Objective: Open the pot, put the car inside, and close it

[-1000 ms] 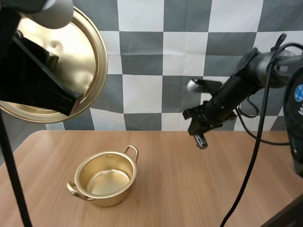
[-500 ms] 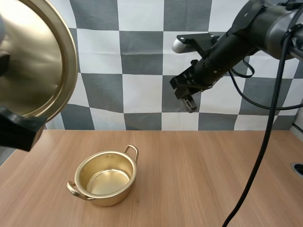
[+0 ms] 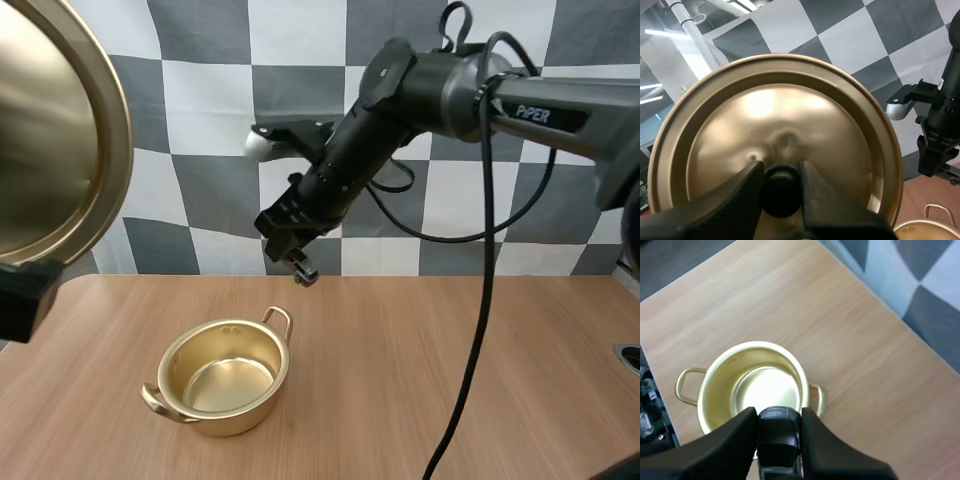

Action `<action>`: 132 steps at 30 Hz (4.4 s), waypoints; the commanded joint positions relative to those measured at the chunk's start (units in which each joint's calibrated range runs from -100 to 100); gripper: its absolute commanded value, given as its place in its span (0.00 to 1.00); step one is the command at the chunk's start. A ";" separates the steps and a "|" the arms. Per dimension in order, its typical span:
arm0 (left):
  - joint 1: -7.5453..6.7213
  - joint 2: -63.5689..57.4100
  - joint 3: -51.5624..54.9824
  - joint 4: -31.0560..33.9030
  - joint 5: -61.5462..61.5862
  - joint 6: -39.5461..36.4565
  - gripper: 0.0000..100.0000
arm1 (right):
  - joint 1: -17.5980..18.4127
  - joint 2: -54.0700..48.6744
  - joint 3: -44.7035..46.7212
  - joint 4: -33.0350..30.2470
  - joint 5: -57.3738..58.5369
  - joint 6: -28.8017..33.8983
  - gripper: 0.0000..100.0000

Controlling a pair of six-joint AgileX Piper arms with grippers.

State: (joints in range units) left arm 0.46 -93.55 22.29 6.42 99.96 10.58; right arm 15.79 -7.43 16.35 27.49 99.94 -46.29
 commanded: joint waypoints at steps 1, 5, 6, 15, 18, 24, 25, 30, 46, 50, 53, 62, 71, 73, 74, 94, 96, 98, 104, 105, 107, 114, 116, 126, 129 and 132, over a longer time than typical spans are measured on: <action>-0.04 -0.35 -0.02 2.95 0.04 -0.17 0.00 | 2.17 2.37 -0.06 -0.01 0.06 -1.06 0.00; -0.04 -1.05 -0.02 3.50 0.04 -1.10 0.00 | 3.58 7.14 -0.06 0.54 0.06 -2.06 0.00; -0.04 -1.18 -0.02 3.50 0.04 -1.10 0.00 | 3.94 8.24 -0.06 1.18 0.06 -2.16 0.00; -0.04 -1.28 -0.02 3.72 0.04 -1.10 0.00 | 4.93 11.38 -0.06 5.20 0.06 -4.45 0.00; -0.04 -1.28 -0.02 3.72 0.04 -1.10 0.00 | 4.93 11.92 -0.06 5.30 0.06 -4.83 0.00; -0.04 -1.28 -0.02 3.72 0.04 -1.10 0.00 | 5.07 14.21 -0.06 7.53 0.06 -5.55 0.00; -0.04 -1.28 -0.02 3.72 0.04 -1.10 0.00 | 5.16 14.70 -0.06 7.90 0.06 -5.76 0.00; 0.04 -1.28 -0.02 3.73 0.04 -1.10 0.00 | 5.41 16.97 -0.06 9.53 0.06 -6.30 0.00; 0.04 -1.28 -0.02 3.73 0.04 -1.10 0.00 | 7.54 22.73 -0.06 10.17 0.06 -7.45 0.00; 0.04 -1.28 -0.02 3.73 0.04 -1.10 0.00 | 7.54 24.24 -0.06 9.93 0.06 -7.69 0.00; 0.04 -1.28 -0.02 3.73 0.04 -1.10 0.00 | 7.54 25.21 -0.06 9.93 0.06 -7.69 0.00; 0.04 -1.28 -0.02 3.73 0.04 -1.10 0.00 | 7.54 26.58 -0.06 9.92 0.06 -8.55 0.00; 0.04 -1.28 -0.02 3.73 0.04 -1.10 0.00 | 7.54 26.58 -0.06 9.92 0.06 -8.55 0.00; 0.04 -1.28 -0.02 3.73 0.04 -1.10 0.00 | 7.54 26.58 -0.06 9.92 0.06 -8.55 0.00; 0.04 -1.28 -0.02 3.73 0.04 -1.10 0.00 | 7.54 26.58 -0.06 9.92 0.06 -8.55 0.00; 0.04 -1.28 -0.02 3.73 0.04 -1.10 0.00 | 7.54 26.58 -0.06 7.21 -4.32 -4.05 0.16; 0.18 -1.28 -0.02 3.73 0.04 -1.10 0.00 | 7.54 26.58 -0.06 7.32 -4.32 -4.05 0.35; 0.44 -1.28 -0.02 3.73 0.04 -1.10 0.00 | 7.54 26.58 -0.06 7.32 -4.32 -4.37 0.52; 0.59 -1.28 -0.02 3.62 0.04 -1.10 0.00 | 7.54 26.58 -0.18 7.32 -4.32 -5.66 0.79; 0.59 -1.28 -0.02 3.62 0.04 -1.10 0.00 | 7.54 26.58 -0.18 7.32 -4.32 -5.74 0.79; 0.59 -1.28 -0.02 3.62 0.04 -1.10 0.00 | 7.54 26.58 -0.18 7.32 -4.32 -5.74 0.79; 0.59 -1.28 -0.02 3.62 0.04 -1.10 0.00 | 7.54 26.44 -1.89 7.31 -5.70 -4.95 0.79; 0.59 -1.28 -0.02 3.62 0.04 -1.10 0.00 | 7.54 26.35 -3.05 7.02 -3.77 -3.59 0.81; 0.59 -1.28 -0.02 3.62 0.04 -1.10 0.00 | 7.54 19.49 -10.37 -1.89 0.06 -0.65 1.00; 0.59 -1.28 -0.02 3.62 0.04 -1.10 0.00 | 7.54 16.63 -13.01 -5.83 0.06 1.25 1.00; 0.58 -1.14 0.79 3.51 0.04 -1.10 0.00 | 7.44 12.30 -15.42 -13.23 0.06 7.77 1.00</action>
State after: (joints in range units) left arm 1.06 -94.83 22.62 10.04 99.96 9.49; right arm 23.34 7.34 1.95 20.05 100.00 -44.02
